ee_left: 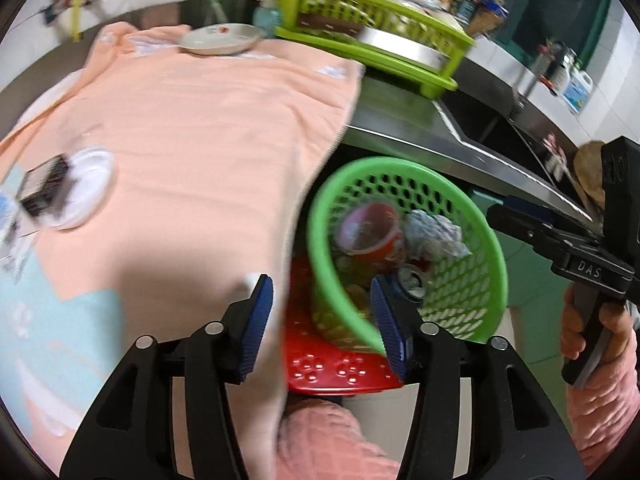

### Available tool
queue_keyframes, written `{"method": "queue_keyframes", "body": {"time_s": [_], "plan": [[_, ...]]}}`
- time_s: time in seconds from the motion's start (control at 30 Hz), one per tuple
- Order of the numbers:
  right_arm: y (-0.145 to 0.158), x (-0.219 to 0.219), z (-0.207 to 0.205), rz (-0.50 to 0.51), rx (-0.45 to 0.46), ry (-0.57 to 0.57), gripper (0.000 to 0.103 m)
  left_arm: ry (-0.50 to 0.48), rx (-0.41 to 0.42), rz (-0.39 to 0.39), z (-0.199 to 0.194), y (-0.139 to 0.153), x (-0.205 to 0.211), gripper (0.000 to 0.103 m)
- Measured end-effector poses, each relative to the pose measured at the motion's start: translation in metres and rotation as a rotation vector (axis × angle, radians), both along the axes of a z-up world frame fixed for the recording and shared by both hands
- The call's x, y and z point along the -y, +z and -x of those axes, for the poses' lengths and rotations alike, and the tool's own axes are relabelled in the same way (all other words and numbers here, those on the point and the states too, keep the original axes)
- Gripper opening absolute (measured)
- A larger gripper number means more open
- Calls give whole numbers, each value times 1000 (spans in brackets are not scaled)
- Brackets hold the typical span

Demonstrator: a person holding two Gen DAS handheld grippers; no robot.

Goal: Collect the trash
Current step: 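Grasp the white milk carton with the left tool while the right grasps the clear plastic cup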

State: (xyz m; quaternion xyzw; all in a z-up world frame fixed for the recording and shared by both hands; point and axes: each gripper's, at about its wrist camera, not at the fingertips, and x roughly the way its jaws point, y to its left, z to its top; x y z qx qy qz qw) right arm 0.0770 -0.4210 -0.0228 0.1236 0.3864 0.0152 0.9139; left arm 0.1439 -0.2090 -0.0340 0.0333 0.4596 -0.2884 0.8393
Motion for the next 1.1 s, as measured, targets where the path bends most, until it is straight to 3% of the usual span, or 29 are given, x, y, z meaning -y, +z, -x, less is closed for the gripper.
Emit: {"method": "queue_keyframes", "body": {"time_s": [0.6,0.9,1.1], "plan": [[27,-146,-89,40,25,321,77,334,26,0,-21,17,-172,53],[31,-219,-141,37,10,437,77,415,23,10,-23,17,-224,53],[33,-248,-183,19,1,472,84,443,18,25,-26,14,-244,53]]}}
